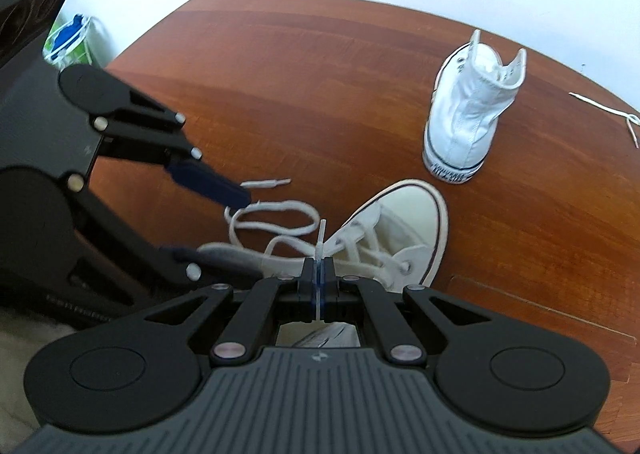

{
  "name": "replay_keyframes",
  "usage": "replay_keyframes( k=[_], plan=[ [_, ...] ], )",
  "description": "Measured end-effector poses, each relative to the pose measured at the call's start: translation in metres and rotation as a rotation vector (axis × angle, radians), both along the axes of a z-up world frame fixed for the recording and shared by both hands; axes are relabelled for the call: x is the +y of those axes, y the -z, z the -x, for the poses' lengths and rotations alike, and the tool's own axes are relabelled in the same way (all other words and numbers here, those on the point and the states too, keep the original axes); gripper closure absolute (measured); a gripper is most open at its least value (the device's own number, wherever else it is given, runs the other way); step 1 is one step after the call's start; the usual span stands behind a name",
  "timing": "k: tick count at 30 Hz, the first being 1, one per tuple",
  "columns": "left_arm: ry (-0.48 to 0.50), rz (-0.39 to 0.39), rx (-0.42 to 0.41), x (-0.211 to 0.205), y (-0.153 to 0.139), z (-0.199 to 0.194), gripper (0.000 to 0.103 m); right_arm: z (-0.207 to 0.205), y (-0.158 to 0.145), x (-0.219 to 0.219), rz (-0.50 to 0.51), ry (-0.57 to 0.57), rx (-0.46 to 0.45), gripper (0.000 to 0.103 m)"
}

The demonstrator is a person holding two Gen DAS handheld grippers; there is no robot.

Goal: Lace up shoes with both hands

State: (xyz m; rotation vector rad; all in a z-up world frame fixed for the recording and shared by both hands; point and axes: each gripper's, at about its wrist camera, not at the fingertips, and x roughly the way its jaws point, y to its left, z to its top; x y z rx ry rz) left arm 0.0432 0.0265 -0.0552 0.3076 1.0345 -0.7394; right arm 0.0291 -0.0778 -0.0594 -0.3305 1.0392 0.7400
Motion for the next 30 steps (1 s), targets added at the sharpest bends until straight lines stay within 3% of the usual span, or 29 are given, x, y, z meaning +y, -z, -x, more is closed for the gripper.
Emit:
replay_keyframes(
  k=[19,30],
  plan=[
    [-0.013,-0.022,0.002,0.003,0.003,0.002,0.05,0.002,0.009,0.007,0.159,-0.255,0.04,0.102],
    [-0.008,-0.013,0.003,0.003,0.002,0.002,0.05,-0.002,0.015,0.013,0.188,-0.308,0.031,0.102]
  ],
)
